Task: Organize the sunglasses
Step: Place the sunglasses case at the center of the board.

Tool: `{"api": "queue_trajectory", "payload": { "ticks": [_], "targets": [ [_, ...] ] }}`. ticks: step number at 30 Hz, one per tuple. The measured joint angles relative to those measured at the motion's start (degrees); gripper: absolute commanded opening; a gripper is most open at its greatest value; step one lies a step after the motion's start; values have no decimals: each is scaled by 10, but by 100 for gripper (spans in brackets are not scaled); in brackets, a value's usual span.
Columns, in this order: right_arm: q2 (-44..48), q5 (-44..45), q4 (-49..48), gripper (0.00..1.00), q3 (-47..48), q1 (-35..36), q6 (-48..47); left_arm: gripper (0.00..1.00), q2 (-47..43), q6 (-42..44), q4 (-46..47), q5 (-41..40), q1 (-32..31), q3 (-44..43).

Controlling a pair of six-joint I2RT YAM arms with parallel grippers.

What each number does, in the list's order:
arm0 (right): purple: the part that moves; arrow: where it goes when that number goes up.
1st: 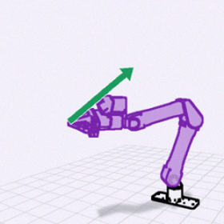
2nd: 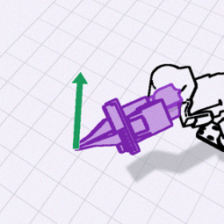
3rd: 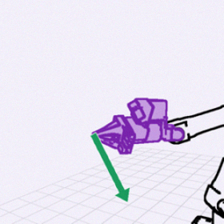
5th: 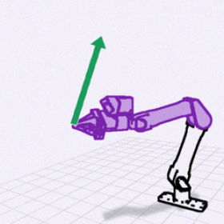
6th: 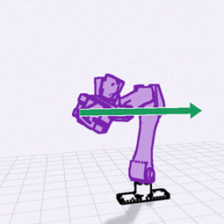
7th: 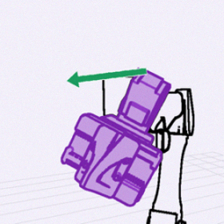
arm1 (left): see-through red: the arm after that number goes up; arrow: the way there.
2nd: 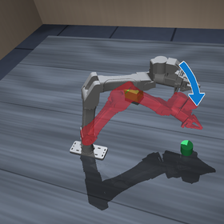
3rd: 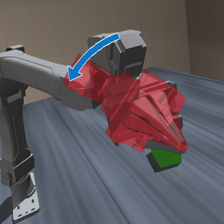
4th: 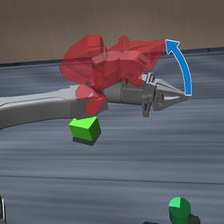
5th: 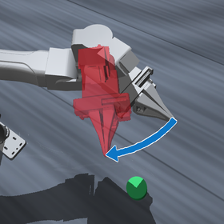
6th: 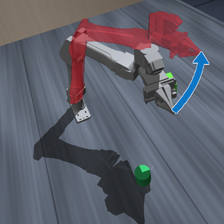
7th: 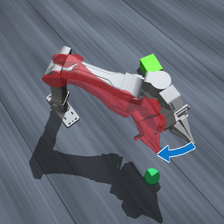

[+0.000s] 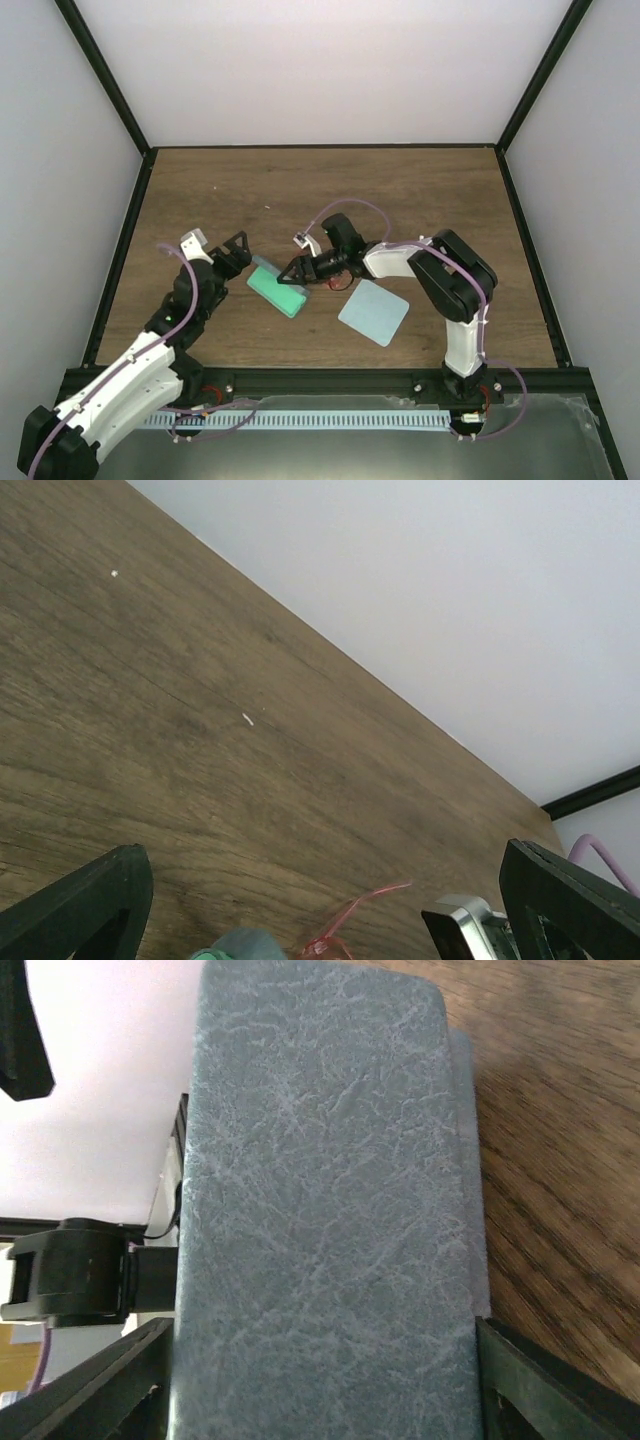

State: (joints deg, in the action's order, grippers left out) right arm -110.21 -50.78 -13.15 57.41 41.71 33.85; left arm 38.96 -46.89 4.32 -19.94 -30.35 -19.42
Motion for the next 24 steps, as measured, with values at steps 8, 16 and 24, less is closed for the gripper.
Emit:
{"api": "queue_trajectory", "payload": {
  "ticks": [8,16,24],
  "targets": [
    [15,31,66,86,7,0,-33,96,16,2,6,12,0,0],
    [39,57,100,90,10,0,-56,96,22,3,12,22,0,0],
    [51,93,126,90,26,0,-75,96,23,4,13,24,0,0]
  ]
}}
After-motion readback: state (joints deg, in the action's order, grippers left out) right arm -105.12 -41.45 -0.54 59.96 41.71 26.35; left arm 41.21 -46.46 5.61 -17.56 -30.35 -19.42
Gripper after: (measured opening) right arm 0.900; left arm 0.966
